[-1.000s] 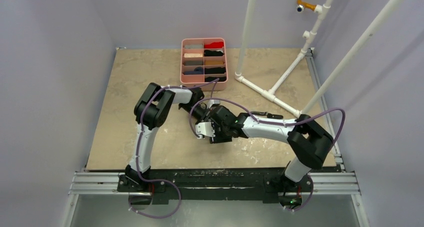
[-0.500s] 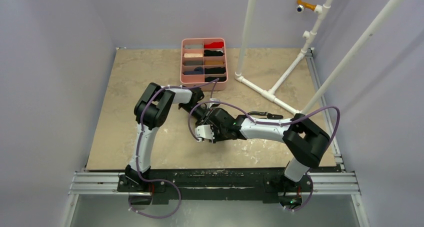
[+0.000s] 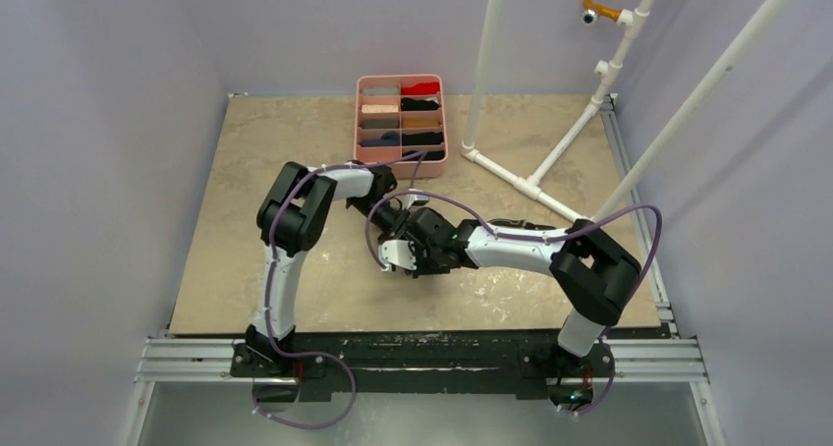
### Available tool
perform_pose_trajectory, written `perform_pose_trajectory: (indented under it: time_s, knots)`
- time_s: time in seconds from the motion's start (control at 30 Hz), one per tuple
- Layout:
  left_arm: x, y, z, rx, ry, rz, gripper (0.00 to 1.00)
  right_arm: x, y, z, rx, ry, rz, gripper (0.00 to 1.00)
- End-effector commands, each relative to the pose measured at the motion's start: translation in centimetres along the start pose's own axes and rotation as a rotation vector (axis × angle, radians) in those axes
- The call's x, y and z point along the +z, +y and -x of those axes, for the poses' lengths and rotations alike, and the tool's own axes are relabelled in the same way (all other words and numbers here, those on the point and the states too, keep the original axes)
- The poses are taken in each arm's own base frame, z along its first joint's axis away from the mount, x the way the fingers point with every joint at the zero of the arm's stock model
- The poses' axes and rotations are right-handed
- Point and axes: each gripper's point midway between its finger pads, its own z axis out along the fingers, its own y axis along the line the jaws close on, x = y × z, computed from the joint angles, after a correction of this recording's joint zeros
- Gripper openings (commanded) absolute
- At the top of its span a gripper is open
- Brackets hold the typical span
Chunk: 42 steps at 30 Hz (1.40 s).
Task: Roll the underwear
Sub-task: Roll the underwear to the center of the board.
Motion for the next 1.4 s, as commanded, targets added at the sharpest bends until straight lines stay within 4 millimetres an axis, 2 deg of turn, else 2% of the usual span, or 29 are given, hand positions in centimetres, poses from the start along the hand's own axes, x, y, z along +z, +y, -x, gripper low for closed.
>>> perform_pose_trajectory:
  time_s: [0.0, 0.33, 0.5, 0.7, 0.87, 1.07, 1.37]
  knots:
    - [-2.5, 2.1, 0.7, 0.001, -0.043, 0.142, 0.59, 0.7, 7.8, -2.0, 0.097, 0.056, 0.298, 0.00]
    - [-5.0, 0.5, 1.6, -0.004, -0.122, 0.118, 0.61, 0.4, 8.4, -1.6, 0.130, 0.049, 0.329, 0.00]
    - [-6.2, 1.0, 2.5, -0.021, -0.175, 0.128, 0.61, 0.4, 8.7, -1.6, 0.136, 0.053, 0.344, 0.00]
    - [-6.3, 2.3, 4.1, -0.069, -0.205, 0.176, 0.61, 0.5, 8.5, -0.9, 0.131, 0.058, 0.366, 0.00]
    - [-6.0, 3.7, 4.3, -0.097, -0.197, 0.216, 0.60, 0.4, 8.1, -0.3, 0.119, 0.080, 0.392, 0.00]
    - [-6.3, 4.1, 4.5, -0.083, -0.204, 0.255, 0.59, 0.8, 8.2, 0.5, 0.093, 0.111, 0.481, 0.00]
    - [-9.7, 4.0, 4.1, 0.046, -0.211, 0.454, 0.61, 2.4, 10.9, -0.4, 0.116, 0.151, 0.651, 0.00]
